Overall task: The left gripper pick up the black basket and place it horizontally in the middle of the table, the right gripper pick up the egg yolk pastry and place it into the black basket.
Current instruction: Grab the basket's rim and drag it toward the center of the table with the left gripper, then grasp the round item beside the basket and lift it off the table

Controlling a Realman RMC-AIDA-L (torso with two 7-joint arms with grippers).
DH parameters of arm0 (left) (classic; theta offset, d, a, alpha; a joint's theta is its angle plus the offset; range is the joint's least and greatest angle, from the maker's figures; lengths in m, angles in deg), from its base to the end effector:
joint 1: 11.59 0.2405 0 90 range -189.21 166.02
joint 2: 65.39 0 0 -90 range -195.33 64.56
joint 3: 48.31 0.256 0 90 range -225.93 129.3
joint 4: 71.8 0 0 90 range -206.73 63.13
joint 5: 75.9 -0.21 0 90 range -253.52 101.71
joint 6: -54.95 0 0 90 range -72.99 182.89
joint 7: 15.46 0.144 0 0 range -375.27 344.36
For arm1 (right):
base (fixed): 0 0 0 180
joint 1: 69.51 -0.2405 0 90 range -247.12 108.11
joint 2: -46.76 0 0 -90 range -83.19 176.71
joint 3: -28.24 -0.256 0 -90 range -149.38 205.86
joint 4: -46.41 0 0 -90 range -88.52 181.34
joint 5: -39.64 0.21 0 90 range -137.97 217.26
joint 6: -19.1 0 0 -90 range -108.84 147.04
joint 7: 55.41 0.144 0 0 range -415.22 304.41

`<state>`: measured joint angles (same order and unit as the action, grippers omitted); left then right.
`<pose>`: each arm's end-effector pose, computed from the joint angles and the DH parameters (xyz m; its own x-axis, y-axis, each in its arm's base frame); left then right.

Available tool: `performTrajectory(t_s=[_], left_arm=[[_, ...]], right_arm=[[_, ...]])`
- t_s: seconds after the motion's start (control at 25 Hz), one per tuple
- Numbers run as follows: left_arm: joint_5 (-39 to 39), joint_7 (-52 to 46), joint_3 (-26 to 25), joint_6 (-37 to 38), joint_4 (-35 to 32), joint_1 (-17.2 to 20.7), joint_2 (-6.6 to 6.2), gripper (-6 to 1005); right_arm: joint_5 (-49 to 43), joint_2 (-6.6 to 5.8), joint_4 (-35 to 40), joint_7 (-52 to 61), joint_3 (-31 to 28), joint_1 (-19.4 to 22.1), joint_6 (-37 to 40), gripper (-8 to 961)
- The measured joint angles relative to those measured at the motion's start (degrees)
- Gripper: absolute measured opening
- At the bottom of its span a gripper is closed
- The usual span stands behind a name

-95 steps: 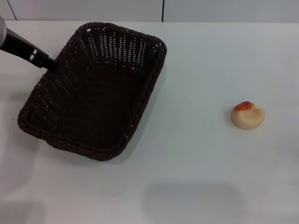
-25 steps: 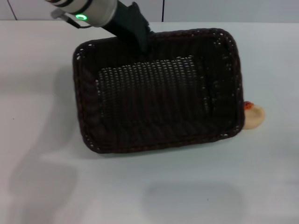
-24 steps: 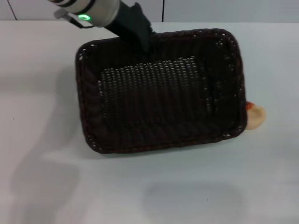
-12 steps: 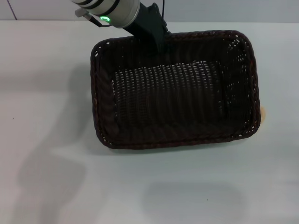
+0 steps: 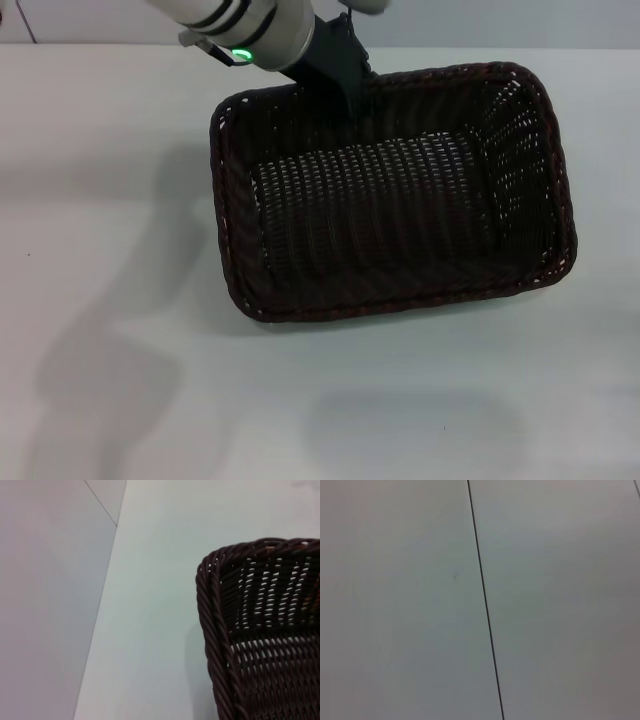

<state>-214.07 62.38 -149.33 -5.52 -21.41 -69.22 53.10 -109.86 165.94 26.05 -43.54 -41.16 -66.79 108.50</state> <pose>-0.0817 0.4465 -0.0471 0.9540 -0.1583 -0.2545 -0.2469 -0.8965 -0.3678 0.3690 0.1862 0.0414 0.6303 0.3088 -0.7123 -0.7676 0.1108 -0.6312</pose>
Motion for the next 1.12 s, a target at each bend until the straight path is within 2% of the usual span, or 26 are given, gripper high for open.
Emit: performTrajectory(t_s=[0.28, 0.56, 0.72, 0.92, 1.08, 1.12], left_arm=[[0.63, -1.45, -0.52, 2.76, -0.37, 0.12, 0.08, 235], [0.86, -2.01, -0.06, 3.74, -0.37, 0.25, 0.06, 378], [0.94, -2.04, 0.64, 5.51, 1.92, 1.95, 0.15, 460], [3.49, -2.60, 5.00, 16.58, 13.41, 11.19, 0.31, 694], [9.02, -2.51, 8.51, 31.95, 21.22, 19.69, 0.09, 759], [10.68, -2.30, 10.27, 38.38, 23.28, 22.71, 0.00, 775]], right_arm=[[-0.01, 0.00, 0.06, 0.00, 0.14, -0.16, 0.00, 739], [-0.01, -0.09, 0.07, 0.00, 0.21, -0.13, -0.01, 739], [-0.01, -0.09, 0.07, 0.00, 0.25, -0.17, -0.01, 739], [-0.01, -0.10, 0.05, -0.10, 0.25, -0.05, 0.01, 738], [-0.01, -0.10, 0.05, -0.11, 0.24, -0.25, 0.21, 739], [-0.01, -0.09, 0.05, -0.11, 0.24, -0.33, 0.25, 739]])
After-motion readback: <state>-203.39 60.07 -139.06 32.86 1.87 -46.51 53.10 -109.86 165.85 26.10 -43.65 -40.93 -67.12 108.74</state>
